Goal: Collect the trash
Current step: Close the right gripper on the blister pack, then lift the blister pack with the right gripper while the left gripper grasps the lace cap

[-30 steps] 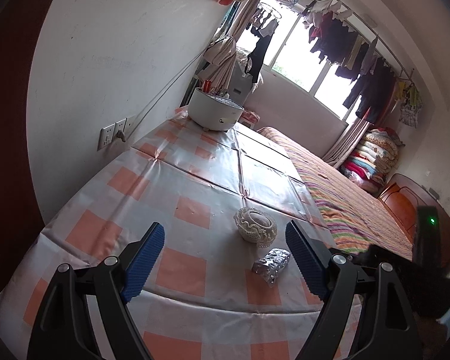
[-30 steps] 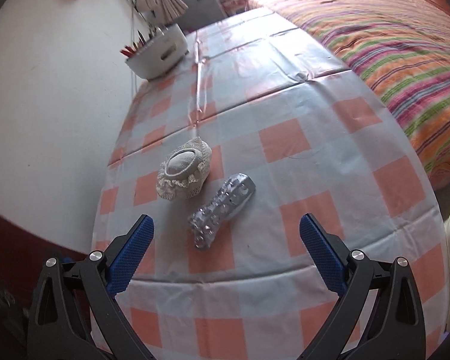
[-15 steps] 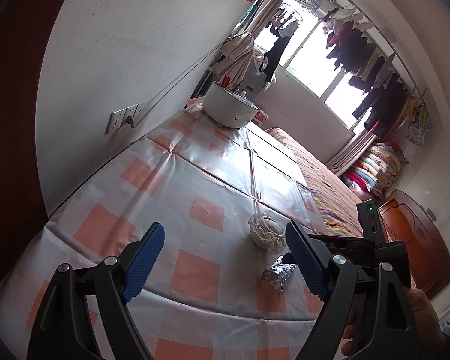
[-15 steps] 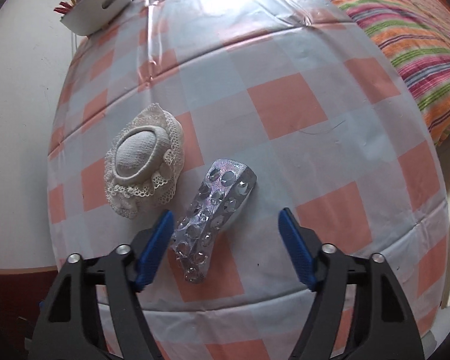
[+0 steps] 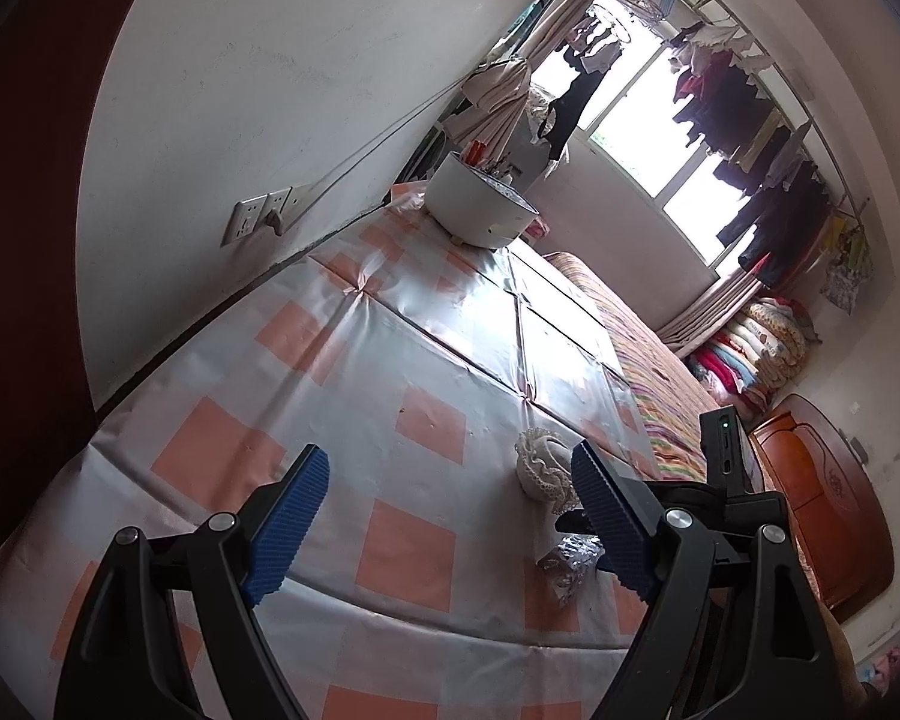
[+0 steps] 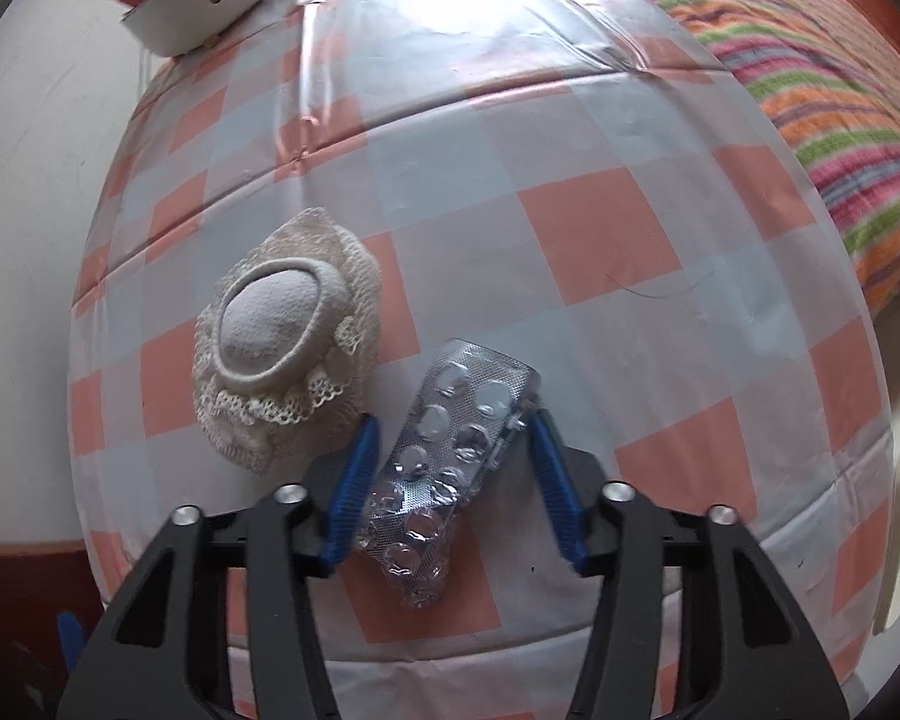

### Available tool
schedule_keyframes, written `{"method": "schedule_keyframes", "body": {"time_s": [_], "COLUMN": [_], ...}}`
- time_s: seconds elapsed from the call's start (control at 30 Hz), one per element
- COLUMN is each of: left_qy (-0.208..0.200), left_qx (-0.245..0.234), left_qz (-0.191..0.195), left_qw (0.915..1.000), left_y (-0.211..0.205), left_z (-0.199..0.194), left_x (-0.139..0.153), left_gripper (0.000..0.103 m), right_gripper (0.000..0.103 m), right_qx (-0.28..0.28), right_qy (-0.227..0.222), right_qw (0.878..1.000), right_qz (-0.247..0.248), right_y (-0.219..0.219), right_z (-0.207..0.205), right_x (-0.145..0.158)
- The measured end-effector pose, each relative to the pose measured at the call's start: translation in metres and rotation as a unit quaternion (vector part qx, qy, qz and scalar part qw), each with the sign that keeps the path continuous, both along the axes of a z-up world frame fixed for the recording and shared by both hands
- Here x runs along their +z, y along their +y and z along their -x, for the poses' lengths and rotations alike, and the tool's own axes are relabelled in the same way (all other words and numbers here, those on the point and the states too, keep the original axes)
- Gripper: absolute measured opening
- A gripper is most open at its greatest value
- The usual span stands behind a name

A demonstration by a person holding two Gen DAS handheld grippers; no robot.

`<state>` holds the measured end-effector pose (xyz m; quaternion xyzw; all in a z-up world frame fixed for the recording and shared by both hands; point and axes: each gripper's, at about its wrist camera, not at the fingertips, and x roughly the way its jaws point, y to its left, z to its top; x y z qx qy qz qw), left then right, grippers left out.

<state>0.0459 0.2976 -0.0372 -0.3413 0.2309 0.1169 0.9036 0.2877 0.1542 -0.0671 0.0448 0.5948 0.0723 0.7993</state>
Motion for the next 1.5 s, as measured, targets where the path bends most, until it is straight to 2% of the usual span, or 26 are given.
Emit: {"method": "schedule_keyframes", "body": {"time_s": [0.07,0.17,0.2,0.33,0.5,0.57,0.73,0.8,0.97,1.23,1.5], "left_qy": [0.002,0.002,0.004,0.009,0.028,0.034,0.045,0.058,0.095,0.129,0.141], "left_qx": [-0.002,-0.004,-0.004,-0.006,-0.031,-0.042,-0.073,-0.084,-0.114,-0.101,-0.106], "left_qz": [-0.001,-0.001,-0.001,-0.005,-0.031,-0.044,-0.086,-0.091,-0.056,0.037,0.09], "left_qw": [1.0,1.0,1.0,0.9999,0.9987,0.9976,0.9926,0.9906,0.9874,0.9858,0.9803], "left_y": [0.0,0.0,0.0,-0.003,-0.017,-0.027,-0.055,-0.064,-0.077,-0.068,-0.069], "left_z": [-0.001,-0.001,-0.002,-0.004,-0.016,-0.022,-0.053,-0.068,-0.107,-0.152,-0.18], "left_x": [-0.001,0.0,0.0,-0.001,-0.004,-0.003,0.001,0.0,-0.017,-0.037,-0.048], "left_gripper": [0.081,0.081,0.081,0.081,0.081,0.081,0.081,0.081,0.081,0.08,0.08], "right_gripper": [0.036,0.032,0.032,0.031,0.031,0.031,0.031,0.031,0.031,0.032,0.032], "right_qx": [0.024,0.045,0.048,0.071,0.086,0.087,0.08,0.077,0.068,0.083,0.073], "right_qy": [-0.011,-0.021,-0.027,-0.073,-0.15,-0.182,-0.235,-0.248,-0.26,-0.314,-0.31], "right_qw": [1.0,0.998,0.998,0.993,0.976,0.971,0.957,0.952,0.944,0.923,0.92], "right_qz": [-0.002,-0.043,-0.043,-0.066,-0.128,-0.131,-0.151,-0.164,-0.192,-0.207,-0.227], "right_y": [-0.001,-0.009,-0.012,-0.034,-0.096,-0.118,-0.164,-0.175,-0.19,-0.213,-0.229], "right_z": [0.007,0.016,0.019,0.039,0.081,0.096,0.121,0.125,0.129,0.154,0.151], "right_x": [0.002,0.005,0.006,0.018,0.047,0.055,0.057,0.055,0.037,0.062,0.051]}}
